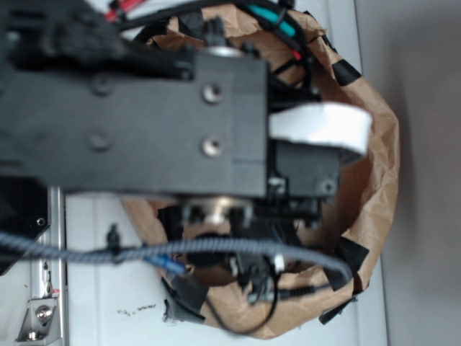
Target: Grab the silver keys.
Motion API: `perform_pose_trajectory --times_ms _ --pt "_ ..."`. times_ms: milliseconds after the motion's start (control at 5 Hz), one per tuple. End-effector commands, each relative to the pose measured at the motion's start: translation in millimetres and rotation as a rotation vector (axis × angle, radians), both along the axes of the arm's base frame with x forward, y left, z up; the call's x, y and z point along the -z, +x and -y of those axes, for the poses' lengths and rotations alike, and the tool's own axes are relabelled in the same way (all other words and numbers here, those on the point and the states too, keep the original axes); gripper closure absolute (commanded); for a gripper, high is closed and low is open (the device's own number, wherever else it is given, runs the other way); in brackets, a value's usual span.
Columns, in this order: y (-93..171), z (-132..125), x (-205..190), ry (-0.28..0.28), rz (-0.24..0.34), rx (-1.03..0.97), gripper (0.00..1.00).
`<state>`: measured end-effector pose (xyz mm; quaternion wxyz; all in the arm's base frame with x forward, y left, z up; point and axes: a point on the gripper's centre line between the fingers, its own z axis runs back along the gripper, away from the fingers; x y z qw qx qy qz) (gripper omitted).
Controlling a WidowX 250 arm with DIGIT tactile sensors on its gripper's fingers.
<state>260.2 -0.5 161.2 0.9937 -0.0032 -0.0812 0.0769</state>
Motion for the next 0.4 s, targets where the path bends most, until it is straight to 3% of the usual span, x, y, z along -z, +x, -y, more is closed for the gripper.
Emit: perform_pose_trajectory --times_ms 0,200 --pt "-27.2 -37.6 1.2 0.213 0.064 -0.095 0.0" --pt "-30.7 -47.0 10.2 0.263 0.049 -0.124 0.0"
